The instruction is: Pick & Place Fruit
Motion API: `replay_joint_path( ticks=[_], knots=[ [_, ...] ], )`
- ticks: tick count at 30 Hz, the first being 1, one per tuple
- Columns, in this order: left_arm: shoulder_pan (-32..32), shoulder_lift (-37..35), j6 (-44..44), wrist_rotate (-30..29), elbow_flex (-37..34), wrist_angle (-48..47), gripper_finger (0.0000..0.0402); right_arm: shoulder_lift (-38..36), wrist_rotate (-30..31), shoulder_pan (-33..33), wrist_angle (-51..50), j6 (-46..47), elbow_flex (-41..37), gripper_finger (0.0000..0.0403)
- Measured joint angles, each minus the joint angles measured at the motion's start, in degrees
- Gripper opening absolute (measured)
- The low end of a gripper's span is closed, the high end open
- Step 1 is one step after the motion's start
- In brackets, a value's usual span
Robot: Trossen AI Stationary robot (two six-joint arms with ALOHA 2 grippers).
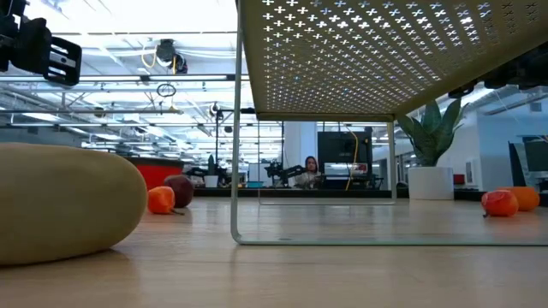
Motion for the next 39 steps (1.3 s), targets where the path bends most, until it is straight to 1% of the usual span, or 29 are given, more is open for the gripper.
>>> replay_joint_path(
  ticks=[33, 36, 39],
  knots=[
    [0.0, 0.0, 0.03, 0.01, 0.0, 0.0, 0.0152, 0.01, 0.0, 0.01, 0.02, 0.01, 0.0, 0.0],
    [-0.01, 0.0, 1.6, -0.07, 0.0, 0.0, 0.0152, -0.01, 0.02, -0.01, 0.02, -0.01, 0.0, 0.0],
    [0.0, 0.0, 9.03, -0.48, -0.02, 0.01, 0.0152, -0.01, 0.04, -0.01, 0.13, -0.03, 0.0, 0.0]
  ],
)
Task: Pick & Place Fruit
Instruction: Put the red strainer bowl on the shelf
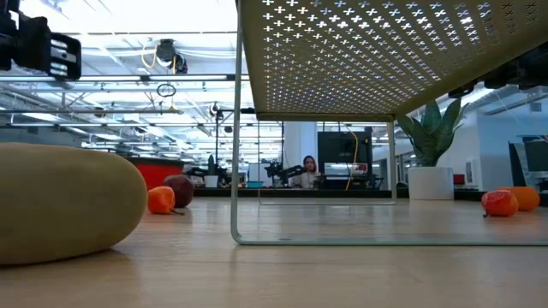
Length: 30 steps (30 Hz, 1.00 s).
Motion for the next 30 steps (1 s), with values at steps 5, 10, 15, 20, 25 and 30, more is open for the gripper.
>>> replay_joint_path(
  ticks=[5, 10, 15, 20, 25, 30],
  knots=[
    [-0.02, 0.01, 21.55, -2.75, -0.24, 5.44, 0.0152, 0.0, 0.02, 0.0, 0.11, 0.09, 0.0, 0.0],
    [-0.02, 0.02, 33.15, -3.06, -0.17, 14.48, 0.0152, 0.0, 0.41, 0.0, 0.08, 0.09, 0.0, 0.0],
    [0.06, 0.0, 38.53, -3.52, -0.13, 25.46, 0.0152, 0.0, 7.17, 0.02, 0.11, 0.13, 0.0, 0.0],
    [1.35, 0.0, 29.99, -21.25, -0.07, 33.29, 0.0152, 0.0, 12.35, 0.0, 0.11, 0.12, 0.0, 0.0],
    [3.97, 0.0, 17.87, -43.65, -0.02, 41.29, 0.0152, 0.0, 12.15, 0.0, 0.11, 0.11, 0.0, 0.0],
    [6.36, 0.02, 14.63, -50.01, 0.0, 42.76, 0.0152, 0.0, 12.22, 0.0, 0.1, 0.01, 0.0, 0.0]
  ],
)
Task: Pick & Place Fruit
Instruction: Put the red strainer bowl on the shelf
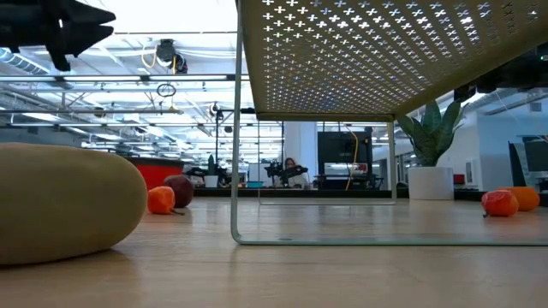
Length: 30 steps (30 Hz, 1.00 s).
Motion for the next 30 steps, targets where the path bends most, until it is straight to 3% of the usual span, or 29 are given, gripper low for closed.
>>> replay_joint_path(
  ticks=[8, 23, 25, 30],
  knots=[
    [2.34, 5.49, -4.74, 0.89, 2.59, -3.41, 0.0152, 0.0, 0.02, 0.0, 0.01, -0.06, 0.0, 0.0],
    [14.38, 31.66, -21.09, 1.37, 27.88, -26.18, 0.0152, 0.0, 0.02, 0.0, 0.01, 0.08, 0.0, 0.0],
    [16.53, 33.73, -23.0, 4.05, 30.43, -27.98, 0.0152, 0.0, 0.02, 0.0, -0.01, 0.08, 0.0, 0.0],
    [22.51, 38.91, -26.52, 17.26, 36.73, -32.84, 0.0152, 0.0, -0.14, 0.0, 0.01, 0.1, 0.0, 0.0]
  ],
)
